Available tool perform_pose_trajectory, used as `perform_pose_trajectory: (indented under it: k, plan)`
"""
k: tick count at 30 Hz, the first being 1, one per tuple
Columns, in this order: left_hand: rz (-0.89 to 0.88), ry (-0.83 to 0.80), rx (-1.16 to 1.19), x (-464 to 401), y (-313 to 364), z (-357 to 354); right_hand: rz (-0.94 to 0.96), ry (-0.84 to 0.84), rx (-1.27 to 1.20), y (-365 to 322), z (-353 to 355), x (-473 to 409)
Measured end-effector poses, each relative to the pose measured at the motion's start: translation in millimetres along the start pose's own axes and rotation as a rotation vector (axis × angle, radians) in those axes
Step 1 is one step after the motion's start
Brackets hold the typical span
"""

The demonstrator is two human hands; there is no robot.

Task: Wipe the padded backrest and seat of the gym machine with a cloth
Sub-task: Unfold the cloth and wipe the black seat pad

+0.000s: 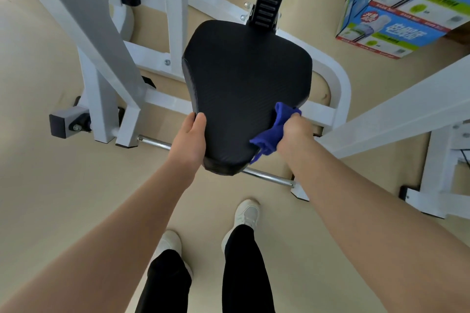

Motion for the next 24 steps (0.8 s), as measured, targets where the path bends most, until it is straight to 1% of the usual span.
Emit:
perform_pose_trajectory:
  k: [2, 4, 7, 9, 11, 12, 15, 19, 20, 22, 24]
  plan:
    - [-0.027, 0.006, -0.003, -2, 5, 0, 0.078, 0.013, -0.041, -26, 7, -14]
    - [-0.049, 0.023, 0.002, -6, 11, -1, 0.147, 0.017, -0.043, -37, 9, -21]
    - [-0.084, 0.068, -0.051, -12, 21, -2, 0.217, -0.026, 0.007, -17, 3, -12]
    - [-0.167, 0.090, -0.167, -16, 32, -4, 0.259, -0.071, 0.071, 5, -2, -1]
    - [-0.210, 0.107, -0.288, -19, 40, -7, 0.267, -0.079, 0.127, 10, -4, 0]
    - [-0.209, 0.115, -0.320, -21, 42, -8, 0.263, -0.060, 0.114, 3, -3, -6]
    - [-0.217, 0.142, -0.342, -27, 44, -6, 0.250, 0.002, -0.006, -35, 3, -33]
    - [-0.223, 0.146, -0.331, -28, 43, -7, 0.227, 0.015, 0.030, -56, 10, -50]
    - [-0.221, 0.147, -0.320, -29, 42, -7, 0.257, 0.016, 0.041, -56, 9, -45]
    - [-0.213, 0.157, -0.304, -28, 41, -6, 0.384, 0.034, 0.087, -54, 5, -27]
    - [-0.190, 0.154, -0.258, -27, 41, -4, 0.539, 0.069, 0.216, -48, -2, -1]
Point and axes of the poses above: each hand's wrist, its own x-axis away from the middle knuckle, its own z-axis out of the back of the hand, y = z × x, the point moved 9 cm from there along -x, towards the middle knuckle, and after that the axes turned 6 degrees about -z, right-handed, at the moved point
